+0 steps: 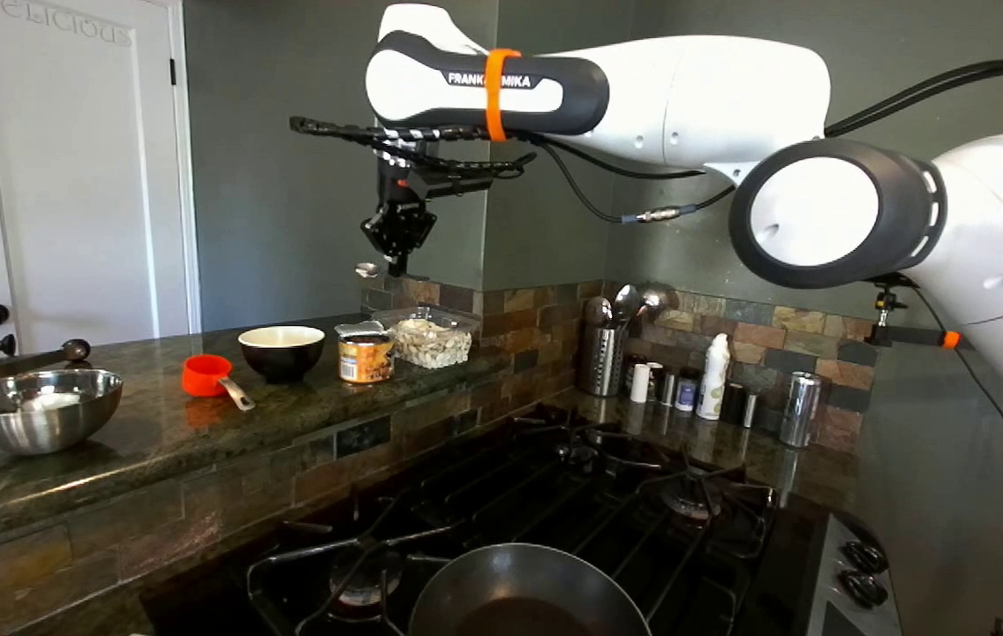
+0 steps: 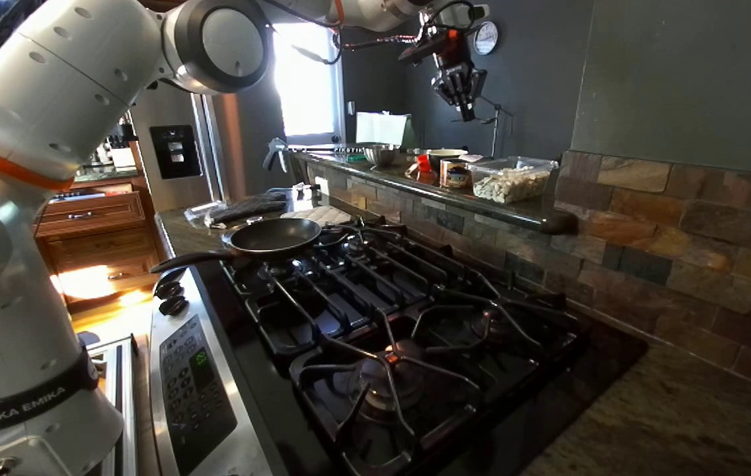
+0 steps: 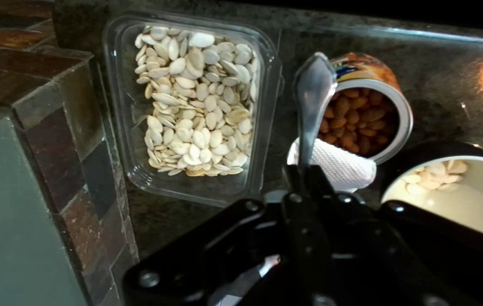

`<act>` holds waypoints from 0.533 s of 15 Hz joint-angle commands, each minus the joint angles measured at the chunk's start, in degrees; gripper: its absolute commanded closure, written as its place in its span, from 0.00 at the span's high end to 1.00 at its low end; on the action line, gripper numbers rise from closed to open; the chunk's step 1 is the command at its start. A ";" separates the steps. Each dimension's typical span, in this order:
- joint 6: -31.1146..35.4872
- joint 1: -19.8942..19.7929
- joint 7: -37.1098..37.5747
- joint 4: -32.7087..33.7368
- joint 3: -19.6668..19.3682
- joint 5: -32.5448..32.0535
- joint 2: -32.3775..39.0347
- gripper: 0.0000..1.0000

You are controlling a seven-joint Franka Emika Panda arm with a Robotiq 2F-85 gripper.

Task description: Put a spoonful of the clear lunchbox's contents into the black bowl

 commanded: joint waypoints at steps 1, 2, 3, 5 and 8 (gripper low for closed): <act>1.31 2.05 0.60 -3.85 0.43 -0.55 -1.93 0.02; 1.26 2.80 0.59 -3.77 0.24 -0.94 -1.66 0.02; 0.96 3.29 0.37 -3.77 0.22 -1.04 -1.51 0.02; 0.57 4.60 0.29 -3.83 -0.28 -2.06 -0.97 0.02; 0.25 6.22 0.01 -3.75 -0.99 -4.27 -0.11 0.02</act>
